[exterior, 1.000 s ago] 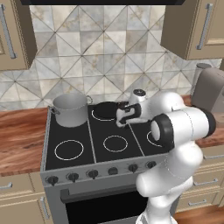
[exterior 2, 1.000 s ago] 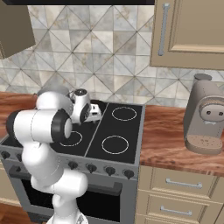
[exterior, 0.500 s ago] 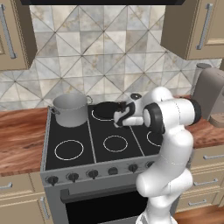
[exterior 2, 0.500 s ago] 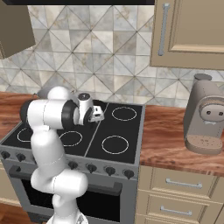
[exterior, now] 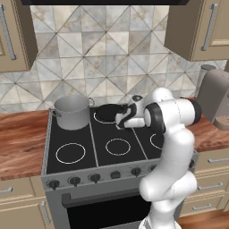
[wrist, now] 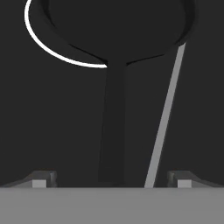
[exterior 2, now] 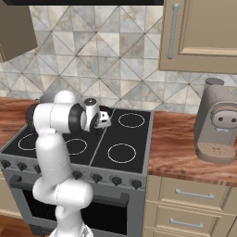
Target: Move the pot and pan from the stove into the sink.
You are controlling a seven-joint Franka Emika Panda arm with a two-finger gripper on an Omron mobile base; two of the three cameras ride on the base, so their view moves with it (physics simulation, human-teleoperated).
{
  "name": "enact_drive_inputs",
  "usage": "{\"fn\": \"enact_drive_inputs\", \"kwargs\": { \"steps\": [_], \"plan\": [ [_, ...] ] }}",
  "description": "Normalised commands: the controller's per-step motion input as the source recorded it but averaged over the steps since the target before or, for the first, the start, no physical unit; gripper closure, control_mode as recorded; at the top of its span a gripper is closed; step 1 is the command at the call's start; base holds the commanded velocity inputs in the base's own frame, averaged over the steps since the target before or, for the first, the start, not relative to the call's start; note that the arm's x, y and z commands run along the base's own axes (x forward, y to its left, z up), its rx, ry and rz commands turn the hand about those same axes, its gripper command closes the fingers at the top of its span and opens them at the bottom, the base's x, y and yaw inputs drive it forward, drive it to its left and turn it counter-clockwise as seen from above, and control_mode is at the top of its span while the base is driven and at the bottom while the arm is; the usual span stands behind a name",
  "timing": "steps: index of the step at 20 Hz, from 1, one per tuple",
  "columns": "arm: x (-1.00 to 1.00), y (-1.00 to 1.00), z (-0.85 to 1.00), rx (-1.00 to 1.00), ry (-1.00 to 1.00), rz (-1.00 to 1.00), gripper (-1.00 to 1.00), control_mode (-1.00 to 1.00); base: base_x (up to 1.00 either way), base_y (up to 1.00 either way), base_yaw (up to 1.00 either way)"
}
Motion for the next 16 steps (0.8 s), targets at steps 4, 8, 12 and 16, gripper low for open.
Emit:
{"fn": "enact_drive_inputs", "kwargs": {
  "steps": [4,8,12,16],
  "plan": [
    [0.32,0.03,-0.10,-0.02,0.00,0.00,-1.00,-1.00,0.00,0.00,0.00],
    [0.00,0.00,0.00,0.00,0.00,0.00,-1.00,-1.00,0.00,0.00,0.00],
    [0.02,0.04,-0.20,-0.01,0.01,0.00,-1.00,-1.00,0.00,0.00,0.00],
    [0.00,0.07,-0.40,-0.05,0.02,0.00,-1.00,-1.00,0.00,0.00,0.00]
  ]
}}
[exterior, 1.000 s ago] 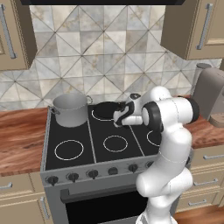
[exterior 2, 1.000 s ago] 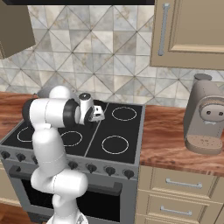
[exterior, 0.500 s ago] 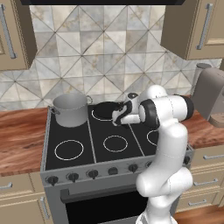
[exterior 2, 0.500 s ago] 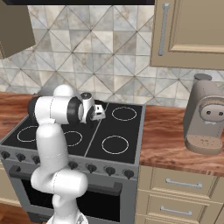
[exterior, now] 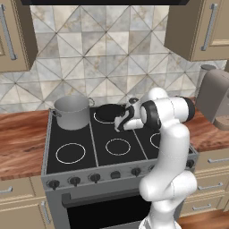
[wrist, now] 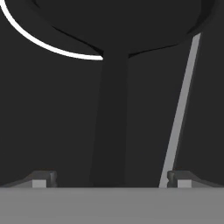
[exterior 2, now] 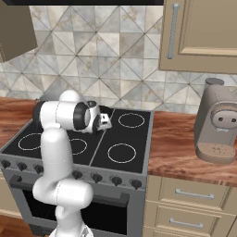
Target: Move the pot and pan from the stove into the sink.
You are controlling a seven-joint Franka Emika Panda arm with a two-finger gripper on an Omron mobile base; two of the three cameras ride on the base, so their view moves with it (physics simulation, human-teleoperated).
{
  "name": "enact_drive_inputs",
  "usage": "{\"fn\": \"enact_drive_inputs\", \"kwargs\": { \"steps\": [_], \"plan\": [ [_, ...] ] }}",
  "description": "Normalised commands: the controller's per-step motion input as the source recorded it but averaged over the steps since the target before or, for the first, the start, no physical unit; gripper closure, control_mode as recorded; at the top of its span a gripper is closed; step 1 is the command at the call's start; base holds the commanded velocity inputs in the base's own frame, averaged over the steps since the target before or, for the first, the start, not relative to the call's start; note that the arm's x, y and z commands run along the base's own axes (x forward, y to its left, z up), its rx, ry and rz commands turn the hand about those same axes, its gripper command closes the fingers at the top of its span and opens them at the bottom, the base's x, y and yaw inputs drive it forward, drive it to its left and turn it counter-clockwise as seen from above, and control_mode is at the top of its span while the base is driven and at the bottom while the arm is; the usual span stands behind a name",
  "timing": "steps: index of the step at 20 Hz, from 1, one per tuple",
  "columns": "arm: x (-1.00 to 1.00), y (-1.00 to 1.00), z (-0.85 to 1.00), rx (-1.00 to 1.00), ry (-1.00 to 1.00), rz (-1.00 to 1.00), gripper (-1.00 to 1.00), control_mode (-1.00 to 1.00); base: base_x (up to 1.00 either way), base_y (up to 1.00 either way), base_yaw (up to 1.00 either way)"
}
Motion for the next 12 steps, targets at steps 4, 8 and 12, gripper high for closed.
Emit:
{"fn": "enact_drive_inputs", "kwargs": {
  "steps": [4,8,12],
  "plan": [
    [0.00,0.11,-0.37,-0.07,0.00,0.00,-1.00,-1.00,0.00,0.00,0.00],
    [0.01,0.04,-0.10,-0.02,0.00,0.00,1.00,-1.00,0.00,0.00,0.00],
    [0.00,0.00,0.00,0.00,0.00,0.00,1.00,-1.00,0.00,0.00,0.00]
  ]
}}
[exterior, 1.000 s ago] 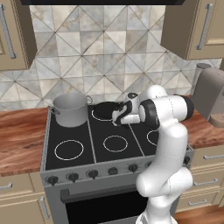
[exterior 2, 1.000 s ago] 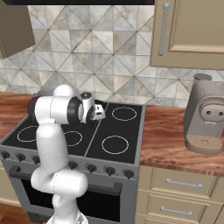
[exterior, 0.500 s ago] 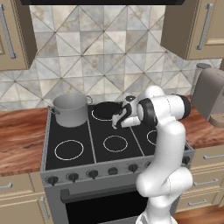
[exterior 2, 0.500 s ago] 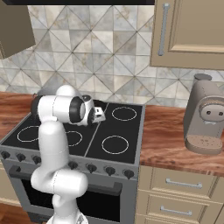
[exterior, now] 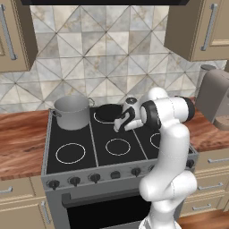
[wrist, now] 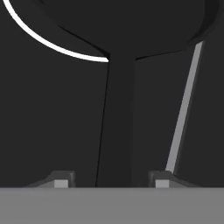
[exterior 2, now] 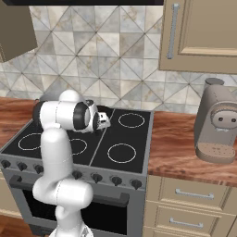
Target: Move the pot and pan from the stove into the sink.
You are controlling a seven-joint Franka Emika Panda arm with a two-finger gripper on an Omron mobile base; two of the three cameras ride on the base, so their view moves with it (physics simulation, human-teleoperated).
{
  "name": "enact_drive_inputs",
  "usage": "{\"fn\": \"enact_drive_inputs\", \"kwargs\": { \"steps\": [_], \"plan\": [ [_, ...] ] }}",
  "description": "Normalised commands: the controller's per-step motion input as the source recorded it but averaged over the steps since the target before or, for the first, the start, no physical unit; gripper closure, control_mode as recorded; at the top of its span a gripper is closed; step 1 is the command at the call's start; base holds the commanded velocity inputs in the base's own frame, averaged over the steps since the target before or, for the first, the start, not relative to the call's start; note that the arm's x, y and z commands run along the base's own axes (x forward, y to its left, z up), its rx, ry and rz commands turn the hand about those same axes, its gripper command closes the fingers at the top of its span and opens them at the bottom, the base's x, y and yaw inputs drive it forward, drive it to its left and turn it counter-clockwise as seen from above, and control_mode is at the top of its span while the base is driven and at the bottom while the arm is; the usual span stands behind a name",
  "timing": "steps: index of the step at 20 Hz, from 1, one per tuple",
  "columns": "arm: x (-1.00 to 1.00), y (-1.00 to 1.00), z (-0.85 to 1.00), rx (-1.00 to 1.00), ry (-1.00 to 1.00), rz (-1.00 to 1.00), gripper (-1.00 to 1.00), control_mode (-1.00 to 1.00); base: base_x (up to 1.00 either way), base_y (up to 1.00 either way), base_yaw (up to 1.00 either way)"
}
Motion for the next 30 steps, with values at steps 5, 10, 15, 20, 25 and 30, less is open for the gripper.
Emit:
{"fn": "enact_drive_inputs", "kwargs": {
  "steps": [5,10,15,20,25,30],
  "plan": [
    [0.00,0.00,0.00,0.00,0.00,0.00,1.00,-1.00,0.00,0.00,0.00],
    [0.00,-0.03,0.22,0.00,0.07,-0.06,1.00,-1.00,0.00,0.00,0.00],
    [-0.05,0.00,0.81,0.02,0.00,-0.06,1.00,-1.00,0.00,0.00,0.00],
    [-0.31,-0.11,0.86,0.03,0.00,-0.07,1.00,-1.00,0.00,0.00,0.00],
    [-0.74,-0.27,0.69,0.04,0.00,-0.07,1.00,-1.00,0.00,0.00,0.00],
    [-0.97,-0.34,0.60,0.06,-0.01,-0.10,1.00,-1.00,0.00,0.00,0.00]
  ]
}}
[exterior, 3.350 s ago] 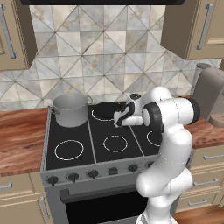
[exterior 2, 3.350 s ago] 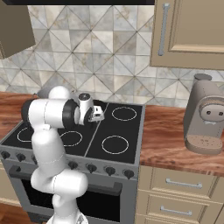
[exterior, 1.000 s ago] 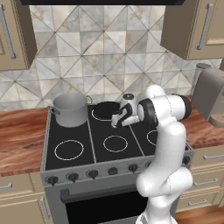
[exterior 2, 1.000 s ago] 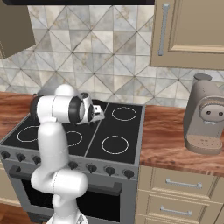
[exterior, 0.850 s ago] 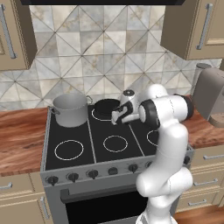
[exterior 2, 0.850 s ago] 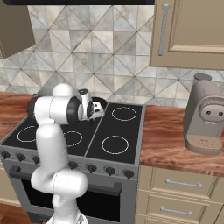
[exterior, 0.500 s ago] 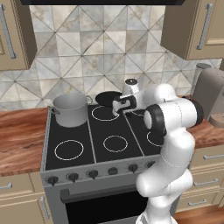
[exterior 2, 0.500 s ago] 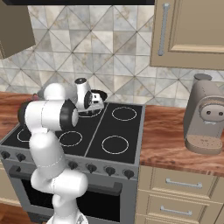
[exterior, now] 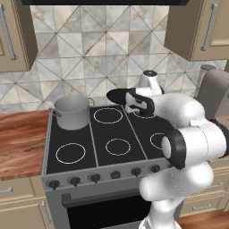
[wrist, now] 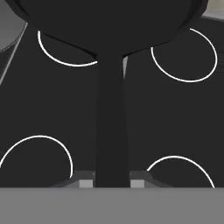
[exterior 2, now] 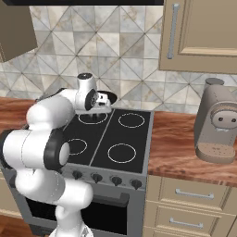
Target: Move the pot and pan from the stove into the sink.
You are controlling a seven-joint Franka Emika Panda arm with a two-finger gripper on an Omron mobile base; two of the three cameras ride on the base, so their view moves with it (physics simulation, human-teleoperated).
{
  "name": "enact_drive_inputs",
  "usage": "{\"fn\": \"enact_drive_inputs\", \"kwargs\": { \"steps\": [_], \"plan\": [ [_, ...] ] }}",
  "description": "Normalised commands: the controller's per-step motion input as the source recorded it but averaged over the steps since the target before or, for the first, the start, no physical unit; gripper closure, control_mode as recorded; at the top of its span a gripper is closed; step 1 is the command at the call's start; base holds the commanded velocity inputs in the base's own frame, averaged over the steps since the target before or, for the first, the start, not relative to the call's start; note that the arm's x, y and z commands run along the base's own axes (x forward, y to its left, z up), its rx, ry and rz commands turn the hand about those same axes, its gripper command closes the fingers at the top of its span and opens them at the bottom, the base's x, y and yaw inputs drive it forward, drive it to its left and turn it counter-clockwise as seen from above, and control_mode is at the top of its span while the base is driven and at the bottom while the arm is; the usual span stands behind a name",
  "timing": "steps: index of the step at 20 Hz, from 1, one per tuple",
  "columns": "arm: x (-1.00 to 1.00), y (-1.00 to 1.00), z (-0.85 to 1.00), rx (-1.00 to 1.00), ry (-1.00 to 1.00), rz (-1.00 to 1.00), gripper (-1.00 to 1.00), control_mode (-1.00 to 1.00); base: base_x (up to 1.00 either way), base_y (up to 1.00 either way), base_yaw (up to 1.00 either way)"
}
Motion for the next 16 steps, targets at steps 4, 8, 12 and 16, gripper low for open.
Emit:
{"fn": "enact_drive_inputs", "kwargs": {
  "steps": [4,8,12,16],
  "plan": [
    [-1.00,-0.34,0.54,0.04,-0.01,-0.07,1.00,-1.00,0.00,0.00,0.00],
    [-1.00,-0.27,0.43,0.01,0.00,-0.03,1.00,-1.00,0.00,0.00,0.00],
    [-1.00,-0.22,0.23,0.00,0.00,0.01,1.00,-1.00,0.00,0.00,0.00],
    [-1.00,-0.11,0.14,0.00,0.00,0.07,1.00,-1.00,0.00,0.00,0.00]
  ]
}}
